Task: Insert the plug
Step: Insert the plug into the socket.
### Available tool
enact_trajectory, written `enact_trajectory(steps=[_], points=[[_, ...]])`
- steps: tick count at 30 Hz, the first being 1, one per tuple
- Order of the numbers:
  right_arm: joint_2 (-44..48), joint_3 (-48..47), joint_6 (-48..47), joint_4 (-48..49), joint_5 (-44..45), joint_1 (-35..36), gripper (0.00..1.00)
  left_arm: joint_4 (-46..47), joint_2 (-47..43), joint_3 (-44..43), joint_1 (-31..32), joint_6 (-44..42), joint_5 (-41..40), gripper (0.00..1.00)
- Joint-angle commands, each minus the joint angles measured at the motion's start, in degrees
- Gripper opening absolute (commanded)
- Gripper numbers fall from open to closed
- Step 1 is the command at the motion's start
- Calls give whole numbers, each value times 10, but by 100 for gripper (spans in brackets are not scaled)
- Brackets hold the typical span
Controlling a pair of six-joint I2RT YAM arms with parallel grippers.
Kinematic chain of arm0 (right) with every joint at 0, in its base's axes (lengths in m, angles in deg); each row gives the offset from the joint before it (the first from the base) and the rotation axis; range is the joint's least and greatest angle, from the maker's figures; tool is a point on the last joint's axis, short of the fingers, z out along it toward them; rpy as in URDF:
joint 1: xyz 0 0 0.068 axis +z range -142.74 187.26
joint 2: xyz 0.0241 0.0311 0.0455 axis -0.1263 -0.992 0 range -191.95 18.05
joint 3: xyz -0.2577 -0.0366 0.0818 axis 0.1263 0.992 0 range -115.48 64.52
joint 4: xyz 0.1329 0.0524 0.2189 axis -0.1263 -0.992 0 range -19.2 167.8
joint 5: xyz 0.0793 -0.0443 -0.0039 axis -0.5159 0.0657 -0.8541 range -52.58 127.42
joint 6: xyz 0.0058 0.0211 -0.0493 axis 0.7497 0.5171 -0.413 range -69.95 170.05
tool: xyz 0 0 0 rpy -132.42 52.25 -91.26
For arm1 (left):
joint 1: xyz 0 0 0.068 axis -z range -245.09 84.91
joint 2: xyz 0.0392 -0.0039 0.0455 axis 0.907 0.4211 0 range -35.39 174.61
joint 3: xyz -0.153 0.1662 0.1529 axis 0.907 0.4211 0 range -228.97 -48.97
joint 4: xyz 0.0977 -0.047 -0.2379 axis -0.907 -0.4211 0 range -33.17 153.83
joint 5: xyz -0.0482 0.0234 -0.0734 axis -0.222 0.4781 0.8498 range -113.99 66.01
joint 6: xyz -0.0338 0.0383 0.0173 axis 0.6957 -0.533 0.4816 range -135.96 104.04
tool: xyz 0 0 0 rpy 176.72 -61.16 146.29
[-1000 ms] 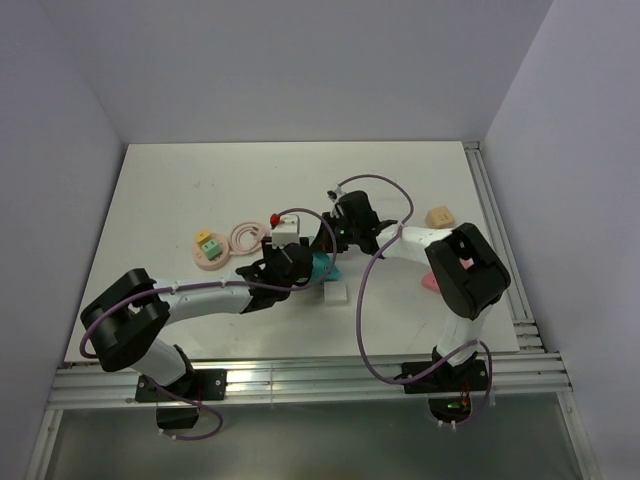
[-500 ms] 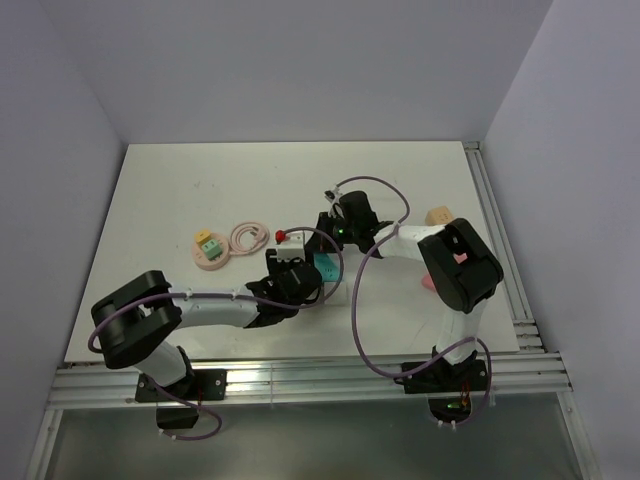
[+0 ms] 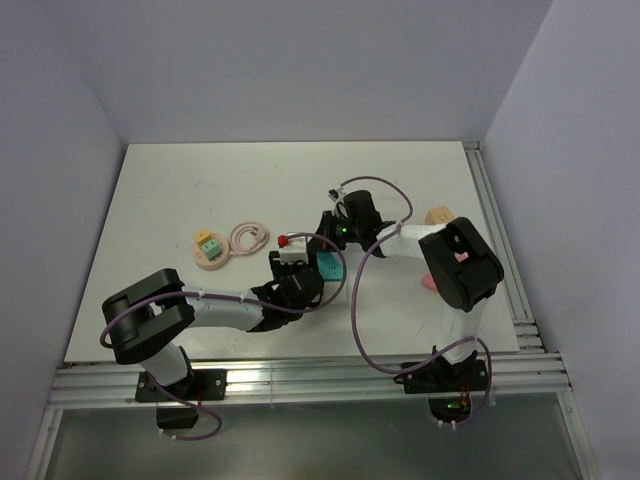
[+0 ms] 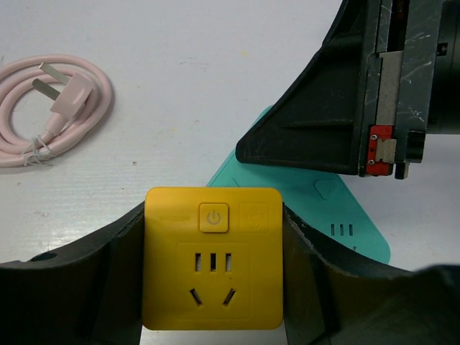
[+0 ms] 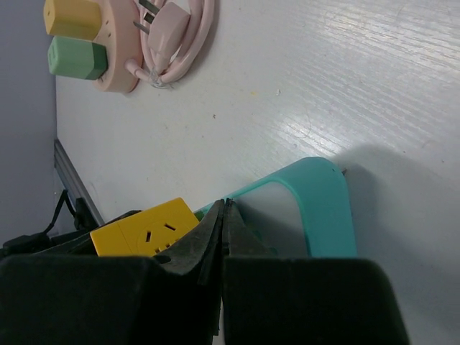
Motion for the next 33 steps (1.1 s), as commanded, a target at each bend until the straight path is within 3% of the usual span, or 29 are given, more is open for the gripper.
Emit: enact_trajectory(steps=[1,8,14,16,20,27,30,31,33], points=[[16,27,-25,-24,44,-12,0,-105,50,41,11,15,172,0],[85,58,-42,-3,74,-15,3,-144,47,20,2,5,174,0],[56,46,-42,-19,72,-16,1,-169,37,-10,2,-6,180,1],[51,44,-40,-19,74,-17,0,-183,36,-25,2,-4,178,12],[55,47,-41,-18,77,-17,0,-188,16,-30,2,-8,177,18],[53,48,-37,-14,74,-21,0,-183,-38,-17,-5,-22,185,47],[53,49,-36,-14,73,-21,0,-188,-50,-22,-7,-25,185,69],[53,49,-35,-14,73,-21,0,-188,-53,-23,-8,-28,184,87],[54,49,-35,-14,73,-22,0,-186,-59,-24,-8,-32,185,97]])
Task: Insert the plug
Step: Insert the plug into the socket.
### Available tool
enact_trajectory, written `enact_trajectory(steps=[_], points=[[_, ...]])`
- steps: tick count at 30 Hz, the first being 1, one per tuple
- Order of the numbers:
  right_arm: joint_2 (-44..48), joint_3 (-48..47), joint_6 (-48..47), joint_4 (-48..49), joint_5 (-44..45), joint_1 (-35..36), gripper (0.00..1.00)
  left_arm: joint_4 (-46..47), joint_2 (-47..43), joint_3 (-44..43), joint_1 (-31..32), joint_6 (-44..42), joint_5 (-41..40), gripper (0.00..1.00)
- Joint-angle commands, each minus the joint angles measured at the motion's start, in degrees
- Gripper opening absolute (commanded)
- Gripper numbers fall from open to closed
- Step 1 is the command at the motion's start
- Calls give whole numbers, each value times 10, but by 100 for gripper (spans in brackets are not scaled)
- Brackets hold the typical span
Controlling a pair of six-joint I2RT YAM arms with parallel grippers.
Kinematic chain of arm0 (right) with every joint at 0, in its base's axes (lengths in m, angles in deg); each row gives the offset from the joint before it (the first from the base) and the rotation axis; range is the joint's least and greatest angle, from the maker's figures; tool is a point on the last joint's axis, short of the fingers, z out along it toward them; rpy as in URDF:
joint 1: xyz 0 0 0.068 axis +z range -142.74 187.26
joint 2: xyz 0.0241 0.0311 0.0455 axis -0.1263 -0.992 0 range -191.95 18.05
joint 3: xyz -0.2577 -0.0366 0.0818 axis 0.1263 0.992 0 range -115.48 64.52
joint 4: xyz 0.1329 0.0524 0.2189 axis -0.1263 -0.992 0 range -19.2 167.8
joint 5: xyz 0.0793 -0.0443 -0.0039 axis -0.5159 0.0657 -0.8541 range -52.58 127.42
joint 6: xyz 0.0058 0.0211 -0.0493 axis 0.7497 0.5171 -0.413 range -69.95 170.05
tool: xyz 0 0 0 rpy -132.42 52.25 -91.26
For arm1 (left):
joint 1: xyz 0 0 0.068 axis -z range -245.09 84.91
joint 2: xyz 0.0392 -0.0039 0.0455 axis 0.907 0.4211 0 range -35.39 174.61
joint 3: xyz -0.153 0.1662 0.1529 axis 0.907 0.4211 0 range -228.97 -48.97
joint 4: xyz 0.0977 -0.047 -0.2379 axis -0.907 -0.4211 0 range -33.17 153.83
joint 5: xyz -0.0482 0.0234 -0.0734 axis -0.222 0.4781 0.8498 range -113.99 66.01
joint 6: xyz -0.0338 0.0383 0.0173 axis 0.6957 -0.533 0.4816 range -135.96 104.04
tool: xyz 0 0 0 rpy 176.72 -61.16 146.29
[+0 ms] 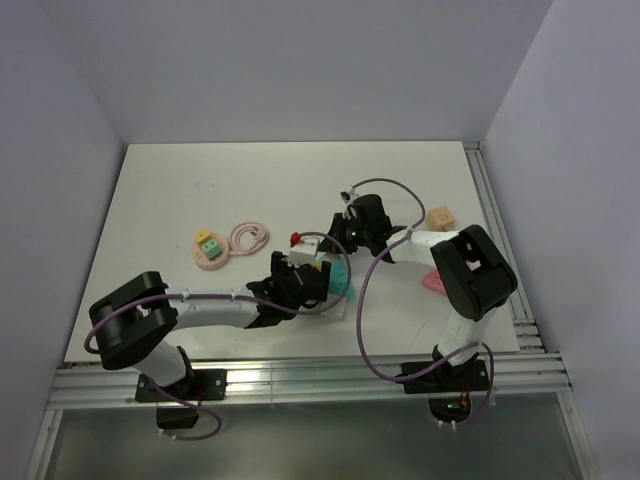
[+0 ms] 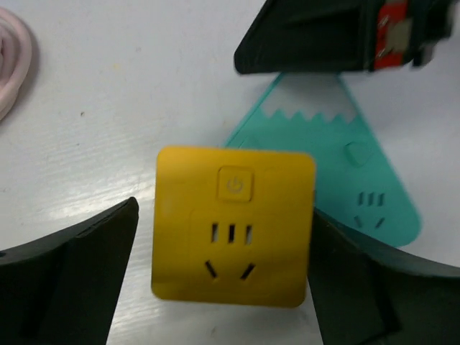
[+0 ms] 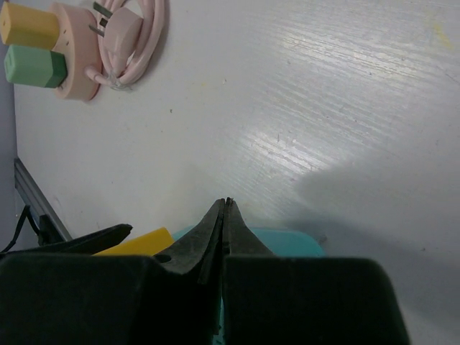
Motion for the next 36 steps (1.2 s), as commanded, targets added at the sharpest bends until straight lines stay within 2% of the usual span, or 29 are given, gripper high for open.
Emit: enact_trajectory(steps=[1,11,14,16,19,24,27,30,31,33,34,35,36], points=[[-4,-5,-7,-8,14,-7,0,-48,-14,8,-2,-9,33,99],[-2,-3,-7,-6,11,-9,0,-56,-69,3,-10,-13,31,100],[-2,-3,-6,-6,11,-9,0,-49,-108,14,-12,-18,69,99],[-2,-3,-6,-6,11,-10,0,-49,-131,16,-13,-37,124,100],[-3,-1,-4,-3,10,-10,0,-79,-158,15,-13,-28,151,99],[-2,-1,-4,-3,10,-12,0,-113,-218,31,-13,-2,127,99],[-3,-1,-4,-2,10,-11,0,-113,-264,44,-13,-6,116,75],[-5,-1,-4,-2,9,-12,0,-122,-275,40,-13,-17,110,64],[-5,-1,-3,-2,8,-12,0,-127,-275,37,-13,-20,111,55],[-5,-3,-3,-2,8,-12,0,-131,-270,30,-13,-27,115,47],[-5,-2,-3,-2,8,-12,0,-131,-260,28,-13,-30,118,35],[-5,-3,-3,-2,9,-12,0,-131,-255,24,-13,-32,122,31],[-5,-2,-3,-2,10,-12,0,-129,-244,23,-13,-35,123,32]])
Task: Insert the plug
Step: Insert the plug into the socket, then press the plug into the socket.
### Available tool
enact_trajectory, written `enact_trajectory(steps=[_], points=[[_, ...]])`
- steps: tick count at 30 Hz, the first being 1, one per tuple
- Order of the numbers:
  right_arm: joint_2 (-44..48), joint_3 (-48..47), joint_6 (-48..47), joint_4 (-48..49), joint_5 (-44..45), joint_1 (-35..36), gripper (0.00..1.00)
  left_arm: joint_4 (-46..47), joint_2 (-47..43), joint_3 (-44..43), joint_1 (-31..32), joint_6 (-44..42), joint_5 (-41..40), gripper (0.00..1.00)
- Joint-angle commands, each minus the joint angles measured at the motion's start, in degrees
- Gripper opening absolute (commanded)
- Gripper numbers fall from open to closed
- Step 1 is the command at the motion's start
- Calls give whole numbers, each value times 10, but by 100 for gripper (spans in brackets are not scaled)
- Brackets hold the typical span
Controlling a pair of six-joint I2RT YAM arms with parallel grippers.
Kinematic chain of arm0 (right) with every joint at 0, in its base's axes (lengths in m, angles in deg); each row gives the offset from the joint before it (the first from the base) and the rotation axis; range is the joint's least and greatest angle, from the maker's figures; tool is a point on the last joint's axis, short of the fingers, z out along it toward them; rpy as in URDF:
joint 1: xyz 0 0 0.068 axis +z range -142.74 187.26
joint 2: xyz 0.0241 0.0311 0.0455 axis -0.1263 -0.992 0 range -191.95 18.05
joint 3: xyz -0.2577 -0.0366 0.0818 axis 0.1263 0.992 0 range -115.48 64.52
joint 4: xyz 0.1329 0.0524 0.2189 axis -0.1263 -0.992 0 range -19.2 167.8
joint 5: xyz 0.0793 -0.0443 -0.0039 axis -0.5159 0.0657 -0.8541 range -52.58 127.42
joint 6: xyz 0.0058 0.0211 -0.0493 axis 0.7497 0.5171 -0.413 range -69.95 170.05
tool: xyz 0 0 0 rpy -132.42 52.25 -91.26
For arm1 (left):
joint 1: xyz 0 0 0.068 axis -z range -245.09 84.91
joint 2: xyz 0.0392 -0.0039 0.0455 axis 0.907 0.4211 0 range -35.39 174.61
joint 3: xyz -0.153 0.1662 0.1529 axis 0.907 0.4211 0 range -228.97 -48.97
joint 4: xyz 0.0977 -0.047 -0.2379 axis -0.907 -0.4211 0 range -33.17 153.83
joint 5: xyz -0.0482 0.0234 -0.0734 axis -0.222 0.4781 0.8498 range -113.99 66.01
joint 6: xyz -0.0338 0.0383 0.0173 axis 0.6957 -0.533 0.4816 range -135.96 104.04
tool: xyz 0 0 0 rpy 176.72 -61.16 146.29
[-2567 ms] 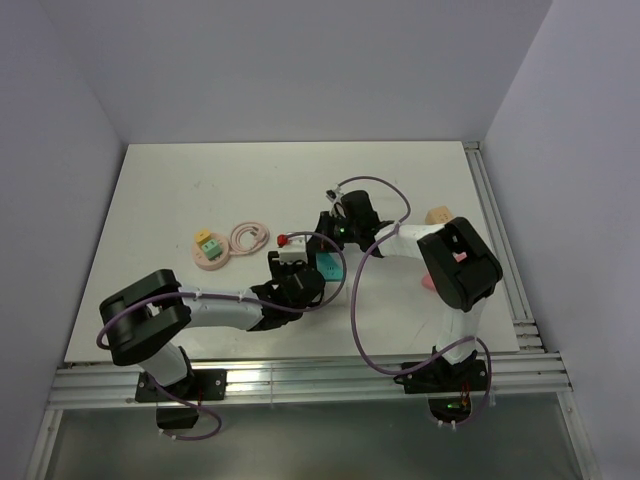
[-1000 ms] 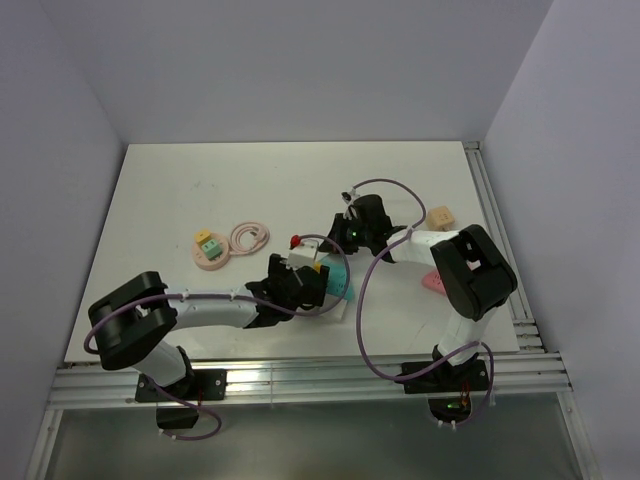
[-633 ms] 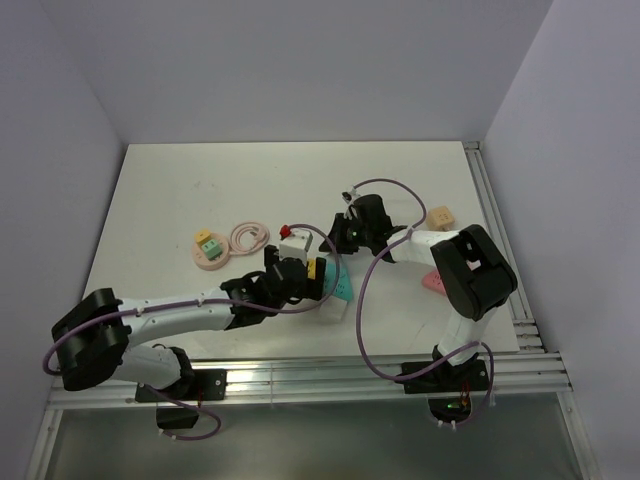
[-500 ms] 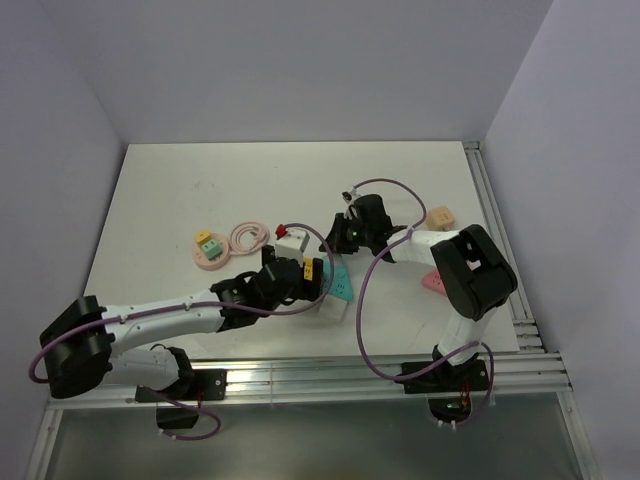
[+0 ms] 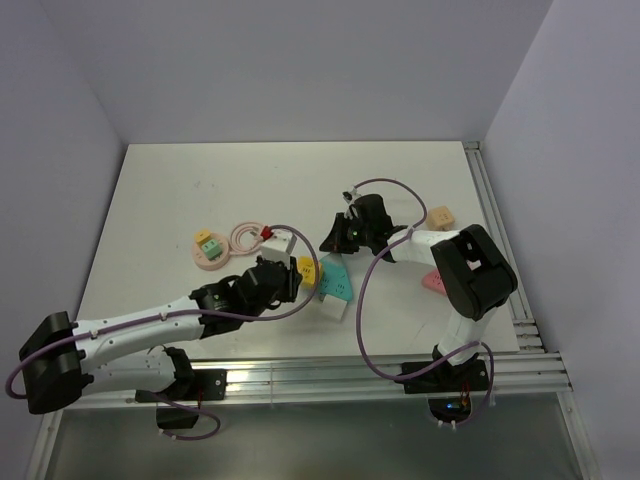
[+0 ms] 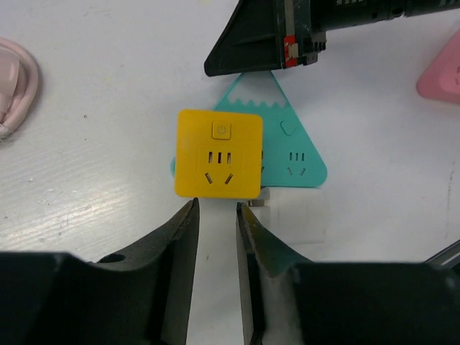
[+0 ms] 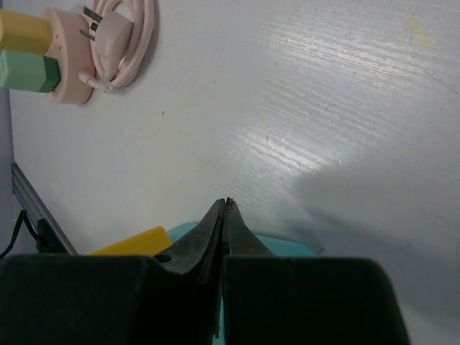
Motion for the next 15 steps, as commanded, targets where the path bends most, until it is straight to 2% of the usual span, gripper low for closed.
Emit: enact_trajectory(steps=[1,4,9,11,13,15], points=[[-3,-2,-3,5,4,-5,0,0,21,-19,-1,-14,5,32],[-2,-2,-3,5,5,-5,0,13,42,-21,-1,-11,5,35],[-1,-1,-3,5,4,-5,0,9,71,-48,-1,-20,-5,34],[-2,-1,-3,5,3,-4,0,-8,68,-68,-1,-24,-12,36],[-3,-1,-2,5,3,-5,0,-16,45,-76,-1,-26,-22,43],[-3,-2,-3,5,2,-5,0,-14,7,-72,-1,-31,-26,44]])
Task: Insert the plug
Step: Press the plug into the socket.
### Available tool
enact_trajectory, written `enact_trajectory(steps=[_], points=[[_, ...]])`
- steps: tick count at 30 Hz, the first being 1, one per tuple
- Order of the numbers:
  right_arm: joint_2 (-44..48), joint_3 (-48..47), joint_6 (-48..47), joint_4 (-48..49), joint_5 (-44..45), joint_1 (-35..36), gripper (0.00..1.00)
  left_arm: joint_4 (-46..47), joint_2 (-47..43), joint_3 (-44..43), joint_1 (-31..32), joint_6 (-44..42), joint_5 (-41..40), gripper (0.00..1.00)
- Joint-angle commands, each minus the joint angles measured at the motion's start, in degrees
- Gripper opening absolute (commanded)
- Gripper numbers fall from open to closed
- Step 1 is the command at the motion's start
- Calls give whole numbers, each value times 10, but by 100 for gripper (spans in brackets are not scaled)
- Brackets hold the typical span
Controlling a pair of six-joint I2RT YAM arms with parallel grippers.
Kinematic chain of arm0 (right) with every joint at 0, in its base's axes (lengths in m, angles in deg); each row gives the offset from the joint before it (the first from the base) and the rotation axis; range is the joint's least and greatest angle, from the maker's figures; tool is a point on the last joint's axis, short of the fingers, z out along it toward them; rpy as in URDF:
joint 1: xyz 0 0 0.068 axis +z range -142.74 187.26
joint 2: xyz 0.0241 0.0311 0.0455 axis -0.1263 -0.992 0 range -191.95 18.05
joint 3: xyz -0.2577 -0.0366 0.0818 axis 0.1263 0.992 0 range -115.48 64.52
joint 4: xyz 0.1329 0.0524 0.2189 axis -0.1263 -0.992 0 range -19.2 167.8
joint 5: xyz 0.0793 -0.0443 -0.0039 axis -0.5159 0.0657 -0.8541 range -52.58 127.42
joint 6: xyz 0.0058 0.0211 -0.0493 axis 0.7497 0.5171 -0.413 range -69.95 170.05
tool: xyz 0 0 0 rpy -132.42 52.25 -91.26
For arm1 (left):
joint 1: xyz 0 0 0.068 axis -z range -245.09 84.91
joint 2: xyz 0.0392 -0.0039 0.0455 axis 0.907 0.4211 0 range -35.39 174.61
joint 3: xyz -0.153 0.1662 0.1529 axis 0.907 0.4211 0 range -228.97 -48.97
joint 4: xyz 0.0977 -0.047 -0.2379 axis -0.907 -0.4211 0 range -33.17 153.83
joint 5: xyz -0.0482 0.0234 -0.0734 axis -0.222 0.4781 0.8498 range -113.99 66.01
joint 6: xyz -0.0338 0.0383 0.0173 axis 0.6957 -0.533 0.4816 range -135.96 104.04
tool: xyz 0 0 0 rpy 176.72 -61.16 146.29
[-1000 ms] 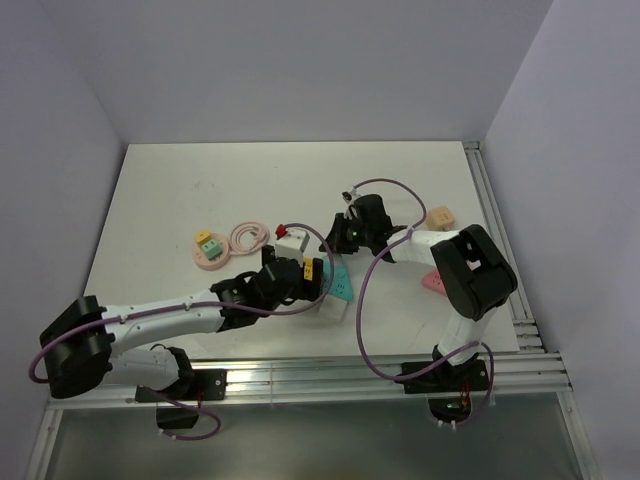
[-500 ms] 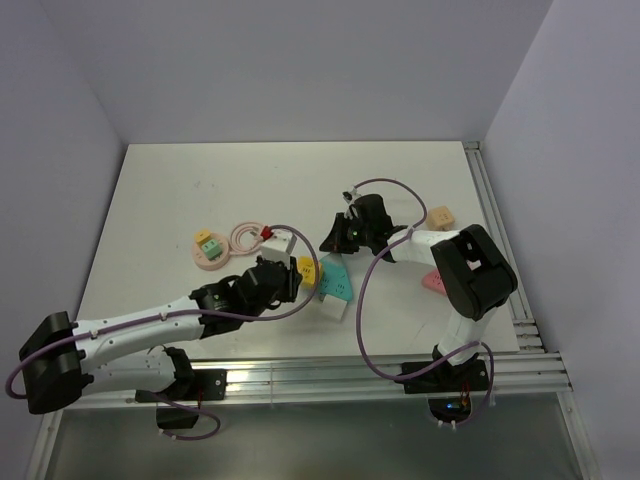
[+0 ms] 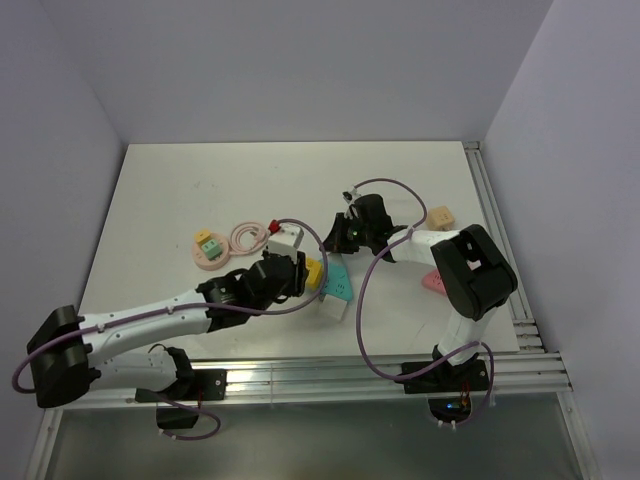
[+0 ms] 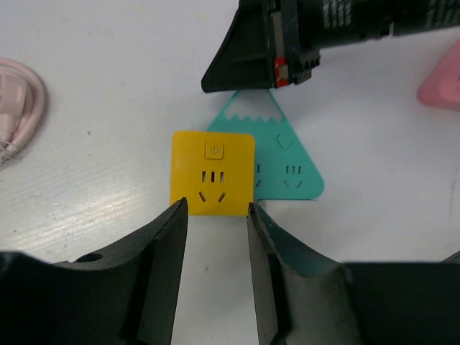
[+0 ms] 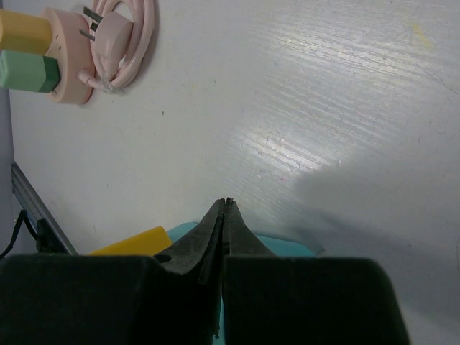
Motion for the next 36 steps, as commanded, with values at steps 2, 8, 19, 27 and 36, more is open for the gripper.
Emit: enact_trajectory(steps=[2,8,19,27,36], points=[[-2,-1,-3,5,3,-5,0,13,-81,-13,-1,-18,-26,45],[-2,-1,-2,5,4,-6,0,26,-95,5,-7,-20,-20,45],[-2,0,-2,6,3,-6,0,152,105,61,-48,26,75,37],[-6,0,-1,5,1,-6,0,95,31,38,-48,15,44,40],[37,16,4,10,28,-22,4,81,-7,7,-50,-24,41,45]])
